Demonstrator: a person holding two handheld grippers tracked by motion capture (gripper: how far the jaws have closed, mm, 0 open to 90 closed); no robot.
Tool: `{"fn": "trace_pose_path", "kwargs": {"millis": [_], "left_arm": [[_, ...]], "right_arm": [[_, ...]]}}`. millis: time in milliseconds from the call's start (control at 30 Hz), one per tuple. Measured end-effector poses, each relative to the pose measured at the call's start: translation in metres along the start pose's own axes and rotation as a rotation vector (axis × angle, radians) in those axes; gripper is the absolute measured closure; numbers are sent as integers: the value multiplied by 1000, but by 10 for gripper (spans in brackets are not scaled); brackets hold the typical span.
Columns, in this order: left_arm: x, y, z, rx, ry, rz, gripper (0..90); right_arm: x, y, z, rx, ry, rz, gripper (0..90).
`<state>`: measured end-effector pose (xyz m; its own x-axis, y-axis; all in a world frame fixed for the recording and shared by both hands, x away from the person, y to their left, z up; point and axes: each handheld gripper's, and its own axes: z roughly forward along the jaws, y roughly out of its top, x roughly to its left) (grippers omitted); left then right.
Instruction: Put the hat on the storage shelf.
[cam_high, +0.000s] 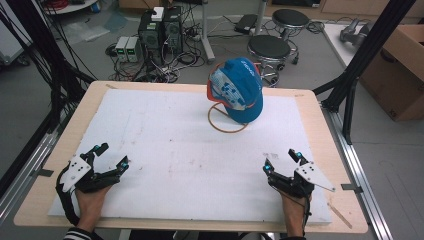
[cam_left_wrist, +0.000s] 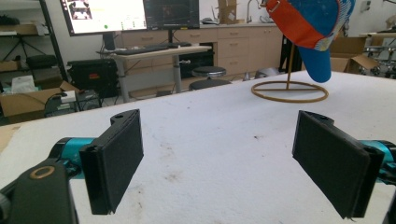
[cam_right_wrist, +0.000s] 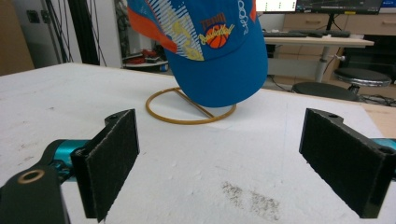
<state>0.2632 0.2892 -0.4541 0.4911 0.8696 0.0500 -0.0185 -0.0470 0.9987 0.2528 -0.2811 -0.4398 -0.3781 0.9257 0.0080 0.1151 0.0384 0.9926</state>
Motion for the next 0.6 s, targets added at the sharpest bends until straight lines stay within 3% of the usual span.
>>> {"fn": "trace_pose_path", "kwargs": {"millis": [233,600], "left_arm": [[0,0,-1,-3,2,1,165],[0,0,-1,-10,9,-5,165]], "right_arm": [[5,-12,2,-16,-23,-10,110],[9,-13,0,-45,-42,-34,110]]}}
